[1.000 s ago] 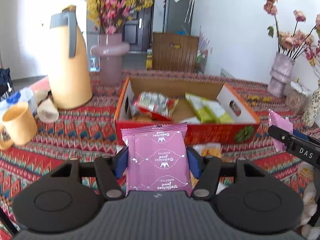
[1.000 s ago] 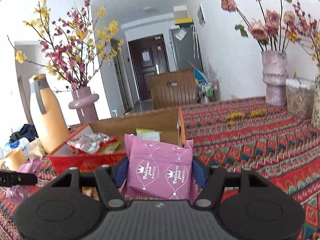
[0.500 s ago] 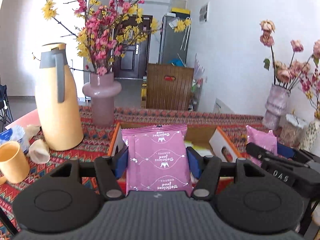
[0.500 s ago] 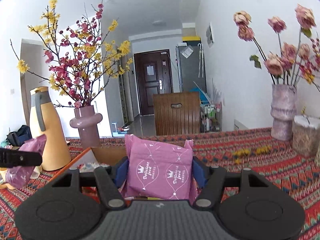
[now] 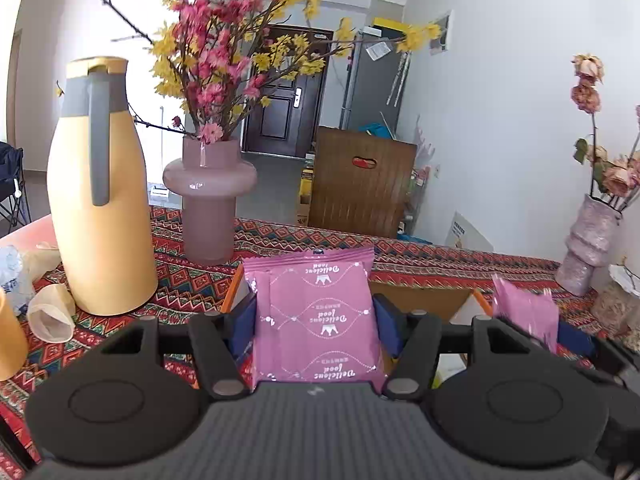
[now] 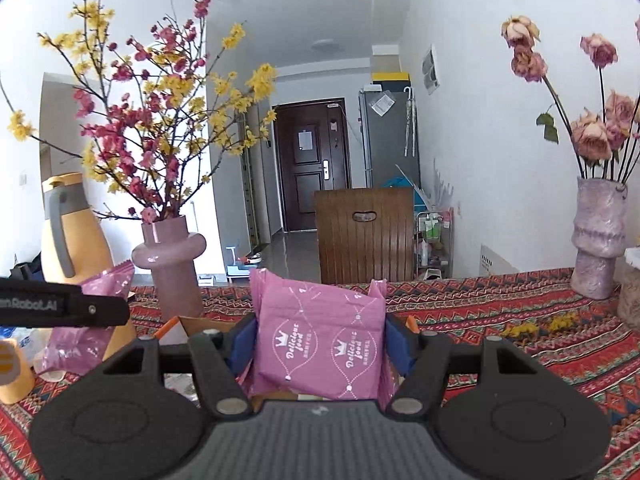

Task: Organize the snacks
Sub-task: 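Carry both held pink packets up and over the red box, then open both tools to drop the pink packets into the box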

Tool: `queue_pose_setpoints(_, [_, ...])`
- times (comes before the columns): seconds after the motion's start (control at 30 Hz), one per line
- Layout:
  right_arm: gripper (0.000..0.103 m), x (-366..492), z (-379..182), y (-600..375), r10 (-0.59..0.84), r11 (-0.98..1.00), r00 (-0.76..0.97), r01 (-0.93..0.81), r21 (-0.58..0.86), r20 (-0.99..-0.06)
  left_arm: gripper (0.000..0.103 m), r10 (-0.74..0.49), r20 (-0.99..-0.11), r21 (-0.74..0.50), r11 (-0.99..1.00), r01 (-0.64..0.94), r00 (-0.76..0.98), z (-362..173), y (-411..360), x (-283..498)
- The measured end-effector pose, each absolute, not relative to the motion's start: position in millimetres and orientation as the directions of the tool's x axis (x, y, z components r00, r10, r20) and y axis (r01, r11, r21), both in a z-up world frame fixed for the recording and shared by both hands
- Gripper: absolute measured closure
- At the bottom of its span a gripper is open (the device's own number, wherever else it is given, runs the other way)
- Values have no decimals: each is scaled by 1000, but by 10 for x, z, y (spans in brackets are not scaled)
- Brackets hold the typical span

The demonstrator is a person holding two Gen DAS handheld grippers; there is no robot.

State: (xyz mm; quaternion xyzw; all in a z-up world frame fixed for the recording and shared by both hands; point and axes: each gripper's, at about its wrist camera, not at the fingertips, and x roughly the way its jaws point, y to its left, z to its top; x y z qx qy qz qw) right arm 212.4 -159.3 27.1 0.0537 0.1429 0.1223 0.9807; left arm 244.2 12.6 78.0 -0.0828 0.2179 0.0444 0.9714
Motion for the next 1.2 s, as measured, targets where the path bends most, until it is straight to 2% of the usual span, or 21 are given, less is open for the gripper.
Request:
queue_pose_setpoints(0.1, [38,2208,143,-1599,254,965,924,-222,142,-286,41,54,-393,-145,982,-119,918,652,166,2510])
queue_pose_setpoints(0.37, [38,2335,-71,-1544,228,973,917,-200,119,-328,41,54,-408,-132,984,-117,911,495,217,2607])
queue_pose_setpoints(0.9, [38,2478,-262,-1480,201,979,882,-174,102,-425,41,62,-485,-64,992,-106,872,225,105,2738])
queue_pose_setpoints(1.0, [36,2488,-277,-1477,205,979,877,-180,100,-435,29,66,-484,-62,992,-109,872,224,105,2732])
queue_pose_setpoints(1.1, [28,2478,-287,-1469,212,977,873,-186,102,-439,15,72,-469,-66,991,-116,880,254,117,2696])
queue_pose_setpoints(1.17, [18,2459,-275,-1472,217,976,875,-189,106,-434,0,82,-451,-72,989,-128,889,282,131,2664])
queue_pose_setpoints(1.2, [13,2449,-266,-1478,219,976,877,-190,109,-427,0,90,-440,-78,987,-138,893,294,142,2642])
